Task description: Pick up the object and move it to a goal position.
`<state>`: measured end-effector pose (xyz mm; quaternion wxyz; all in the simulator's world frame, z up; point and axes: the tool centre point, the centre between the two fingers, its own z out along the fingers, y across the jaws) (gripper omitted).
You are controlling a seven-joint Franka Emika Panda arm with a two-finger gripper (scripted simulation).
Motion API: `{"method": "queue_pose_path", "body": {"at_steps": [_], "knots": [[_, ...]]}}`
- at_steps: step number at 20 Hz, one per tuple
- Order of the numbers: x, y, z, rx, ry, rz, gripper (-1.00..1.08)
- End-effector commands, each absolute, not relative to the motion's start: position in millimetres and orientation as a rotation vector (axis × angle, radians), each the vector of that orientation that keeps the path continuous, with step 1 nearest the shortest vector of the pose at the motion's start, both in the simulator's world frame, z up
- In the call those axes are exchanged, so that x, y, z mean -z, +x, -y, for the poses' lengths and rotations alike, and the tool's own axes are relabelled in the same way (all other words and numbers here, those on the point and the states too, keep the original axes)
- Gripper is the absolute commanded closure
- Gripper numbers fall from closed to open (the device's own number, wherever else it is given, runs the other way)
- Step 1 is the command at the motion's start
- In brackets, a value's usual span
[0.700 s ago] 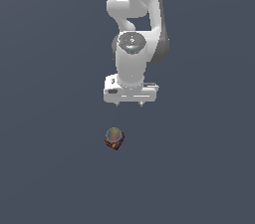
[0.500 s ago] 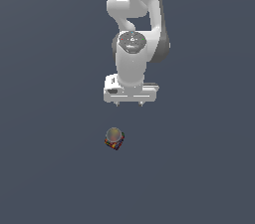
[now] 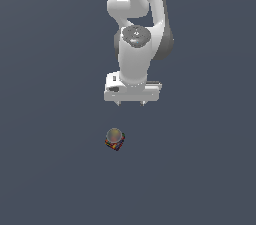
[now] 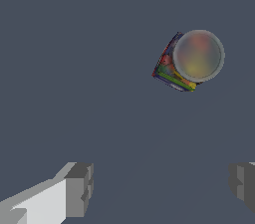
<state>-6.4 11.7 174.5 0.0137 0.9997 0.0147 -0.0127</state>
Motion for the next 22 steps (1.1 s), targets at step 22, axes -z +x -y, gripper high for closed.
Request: {"method": "queue_pose_path", "body": {"at_steps": [22], "knots": [[-128,69,39,0.011,3.092,0.529,-0.92]]}}
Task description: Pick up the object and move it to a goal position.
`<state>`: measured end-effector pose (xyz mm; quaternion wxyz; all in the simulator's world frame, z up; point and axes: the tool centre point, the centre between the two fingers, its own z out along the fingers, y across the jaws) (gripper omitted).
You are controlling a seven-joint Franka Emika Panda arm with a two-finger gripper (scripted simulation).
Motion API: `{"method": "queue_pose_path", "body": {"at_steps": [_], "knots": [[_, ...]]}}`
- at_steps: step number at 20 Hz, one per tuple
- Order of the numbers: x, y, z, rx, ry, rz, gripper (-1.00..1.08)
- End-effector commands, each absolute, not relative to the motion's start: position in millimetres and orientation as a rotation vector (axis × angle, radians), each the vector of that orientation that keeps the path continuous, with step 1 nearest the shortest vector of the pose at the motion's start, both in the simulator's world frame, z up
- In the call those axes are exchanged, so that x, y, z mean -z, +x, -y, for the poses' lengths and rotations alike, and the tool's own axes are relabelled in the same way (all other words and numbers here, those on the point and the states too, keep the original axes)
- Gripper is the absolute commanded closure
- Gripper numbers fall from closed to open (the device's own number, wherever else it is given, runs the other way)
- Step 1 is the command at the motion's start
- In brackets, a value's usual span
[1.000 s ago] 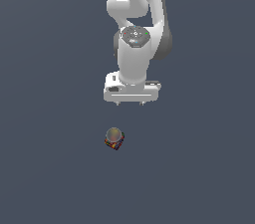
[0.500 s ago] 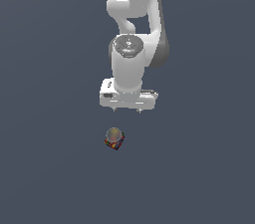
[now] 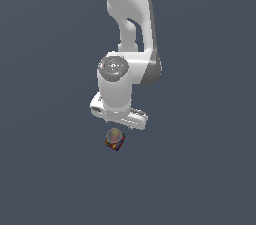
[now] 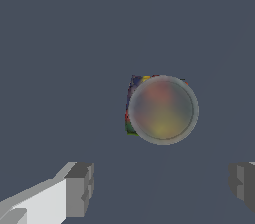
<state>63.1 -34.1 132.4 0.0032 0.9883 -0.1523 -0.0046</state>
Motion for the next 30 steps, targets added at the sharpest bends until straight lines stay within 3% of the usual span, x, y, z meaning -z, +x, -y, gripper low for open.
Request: {"method": "queue_pose_path", "body": {"at_steps": [1,17,30], "knots": [[-125,73,42,0.009,3.088,0.558,-0.92],[-105,90,57,0.001,3.059,0.713,-0.92],[-57,90,57,0.0,3.058,0.719,-0.92]]}}
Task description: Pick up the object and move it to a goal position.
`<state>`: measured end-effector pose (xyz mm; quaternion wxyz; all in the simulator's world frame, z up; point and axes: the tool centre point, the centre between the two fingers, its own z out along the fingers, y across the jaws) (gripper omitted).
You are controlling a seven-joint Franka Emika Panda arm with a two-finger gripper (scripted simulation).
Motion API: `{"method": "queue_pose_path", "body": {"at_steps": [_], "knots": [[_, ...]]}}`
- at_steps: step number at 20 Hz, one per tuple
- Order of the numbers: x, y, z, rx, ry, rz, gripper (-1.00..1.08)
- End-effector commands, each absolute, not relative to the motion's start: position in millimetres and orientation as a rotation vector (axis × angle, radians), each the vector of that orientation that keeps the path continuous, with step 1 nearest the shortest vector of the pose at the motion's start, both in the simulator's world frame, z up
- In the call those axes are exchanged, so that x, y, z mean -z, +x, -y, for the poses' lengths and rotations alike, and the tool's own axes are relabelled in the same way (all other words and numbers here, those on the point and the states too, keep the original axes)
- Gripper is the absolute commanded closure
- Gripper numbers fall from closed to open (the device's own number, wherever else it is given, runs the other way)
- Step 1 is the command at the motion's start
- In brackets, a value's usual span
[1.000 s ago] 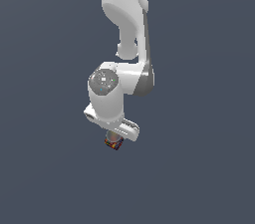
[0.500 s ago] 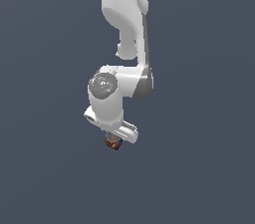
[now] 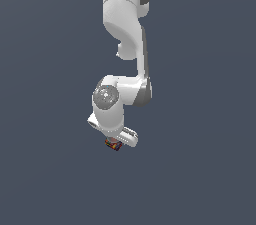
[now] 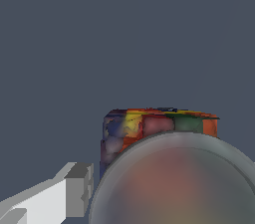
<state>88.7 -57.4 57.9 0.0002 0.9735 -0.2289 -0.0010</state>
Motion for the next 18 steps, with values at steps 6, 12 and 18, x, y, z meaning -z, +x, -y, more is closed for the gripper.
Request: {"method": "queue_pose_path", "body": {"at_steps": [6,12,18], "knots": [[-58.0,90.5,57.6,0.0,3.058,0.719,1.08],[-58.0,90.5,57.6,0.0,3.058,0.719,1.08],[-60.9,88.7,58.6,0.002,3.058,0.719,1.08]]}}
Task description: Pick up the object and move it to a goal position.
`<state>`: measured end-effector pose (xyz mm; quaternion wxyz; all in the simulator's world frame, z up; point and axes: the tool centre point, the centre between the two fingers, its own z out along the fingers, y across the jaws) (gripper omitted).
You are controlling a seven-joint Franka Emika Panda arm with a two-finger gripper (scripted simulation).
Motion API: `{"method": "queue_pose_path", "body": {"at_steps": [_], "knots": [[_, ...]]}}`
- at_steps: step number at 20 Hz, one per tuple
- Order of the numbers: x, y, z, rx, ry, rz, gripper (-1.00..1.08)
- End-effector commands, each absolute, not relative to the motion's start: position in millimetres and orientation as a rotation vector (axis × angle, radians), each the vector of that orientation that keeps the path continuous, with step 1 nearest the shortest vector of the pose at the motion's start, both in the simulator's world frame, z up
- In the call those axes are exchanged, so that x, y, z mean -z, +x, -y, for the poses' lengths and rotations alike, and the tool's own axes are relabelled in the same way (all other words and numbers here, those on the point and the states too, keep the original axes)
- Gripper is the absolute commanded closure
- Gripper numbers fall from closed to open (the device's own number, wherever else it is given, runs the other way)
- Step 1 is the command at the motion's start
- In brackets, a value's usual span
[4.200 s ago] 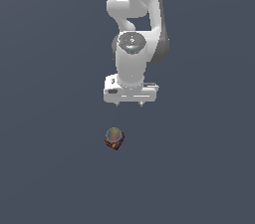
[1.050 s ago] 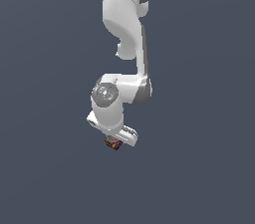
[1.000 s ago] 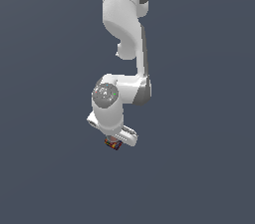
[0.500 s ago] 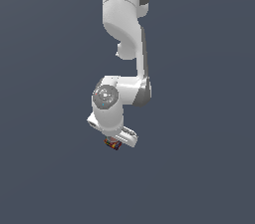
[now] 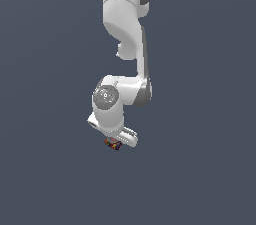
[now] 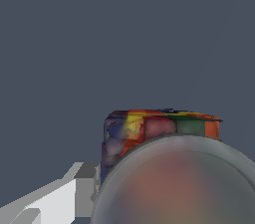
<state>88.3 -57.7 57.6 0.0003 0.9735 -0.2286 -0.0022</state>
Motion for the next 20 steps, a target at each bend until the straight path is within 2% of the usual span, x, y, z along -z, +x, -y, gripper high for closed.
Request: {"method": "queue_pose_path", "body": {"at_steps": [1,11,20], "knots": [[-63,88,59,0.002,3.058,0.719,1.08],[-110,71,77,0.002,3.059,0.719,1.08],[-198,41,111,0.002,3.06,0.72,1.08]]}}
